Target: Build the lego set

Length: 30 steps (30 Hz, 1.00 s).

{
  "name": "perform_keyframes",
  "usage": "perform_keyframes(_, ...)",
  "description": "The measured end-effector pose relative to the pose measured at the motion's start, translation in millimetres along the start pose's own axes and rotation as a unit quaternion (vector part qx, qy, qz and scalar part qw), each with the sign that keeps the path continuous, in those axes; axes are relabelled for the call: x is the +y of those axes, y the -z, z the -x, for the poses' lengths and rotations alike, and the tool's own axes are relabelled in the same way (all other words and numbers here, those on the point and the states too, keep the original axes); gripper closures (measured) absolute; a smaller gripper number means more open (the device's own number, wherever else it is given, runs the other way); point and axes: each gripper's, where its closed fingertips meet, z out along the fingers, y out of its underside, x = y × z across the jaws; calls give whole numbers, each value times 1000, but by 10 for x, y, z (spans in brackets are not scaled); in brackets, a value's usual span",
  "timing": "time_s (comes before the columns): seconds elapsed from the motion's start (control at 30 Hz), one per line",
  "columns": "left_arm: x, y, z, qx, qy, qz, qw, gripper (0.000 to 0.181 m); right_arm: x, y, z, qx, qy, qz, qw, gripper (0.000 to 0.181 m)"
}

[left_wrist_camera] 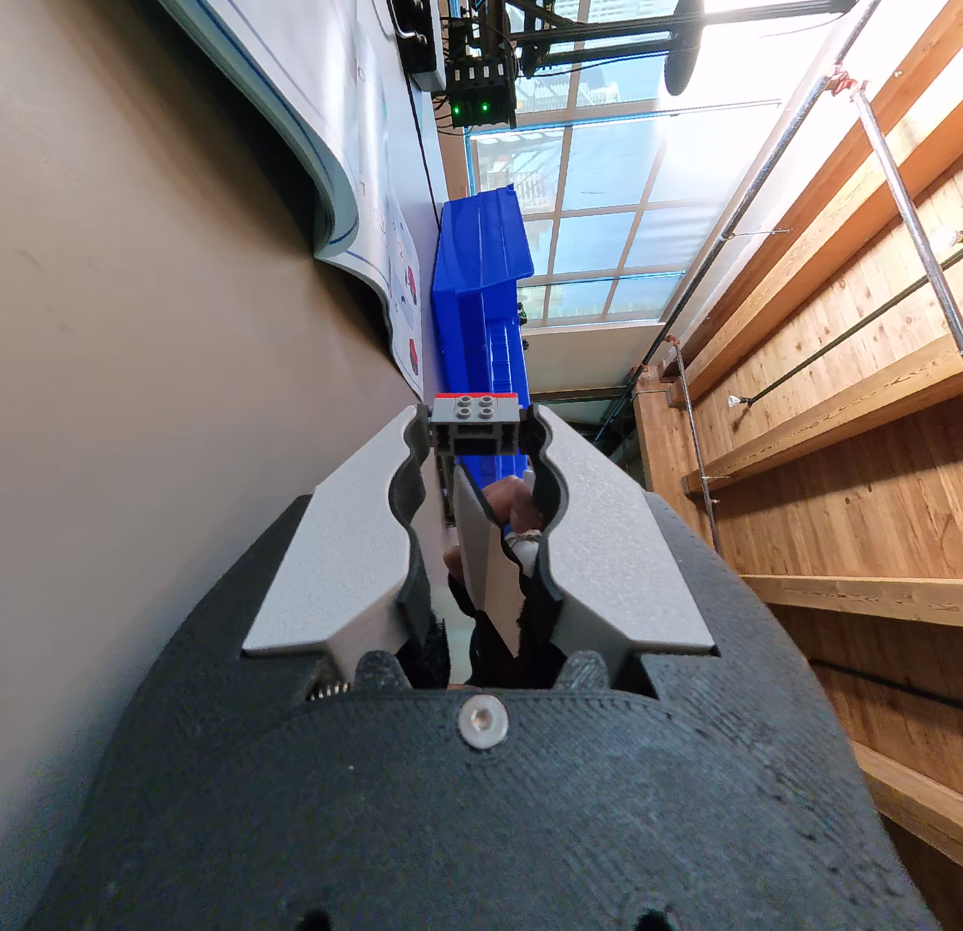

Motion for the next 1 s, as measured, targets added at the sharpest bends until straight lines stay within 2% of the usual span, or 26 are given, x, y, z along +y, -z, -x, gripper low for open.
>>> perform_keyframes(0.23, 2, -4, -45, 16, 4, 0, 1000, 143, -34, 15, -42, -5, -50, -15, 999, 154)
perform_keyframes(0.4, -7, -14, -156, 36, -10, -9, 999, 143, -131, 86, -180, -1, -166, -43, 985, 149)
perform_keyframes(0.5, -52, 2, -132, 41, 1, -17, 999, 144, -146, 165, -317, 12, -271, -63, 961, 146)
perform_keyframes(0.6, -104, 25, -195, 63, 3, -28, 998, 143, -65, 176, -384, 1, -434, -57, 899, 141)
perform_keyframes(0.7, -149, 59, -374, 116, -1, -38, 992, 143, -65, 172, -381, -42, -604, -69, 793, 129)
perform_keyframes(0.8, -168, 99, -543, 164, -15, -41, 986, 143, -177, 190, -422, -86, -715, -105, 686, 121)
perform_keyframes(0.9, -170, 138, -686, 200, -37, -44, 978, 143, -296, 210, -481, -109, -761, -128, 626, 121)
perform_keyframes(1.0, -141, 159, -792, 220, -65, -43, 972, 143, -378, 240, -562, -118, -786, -145, 590, 122)
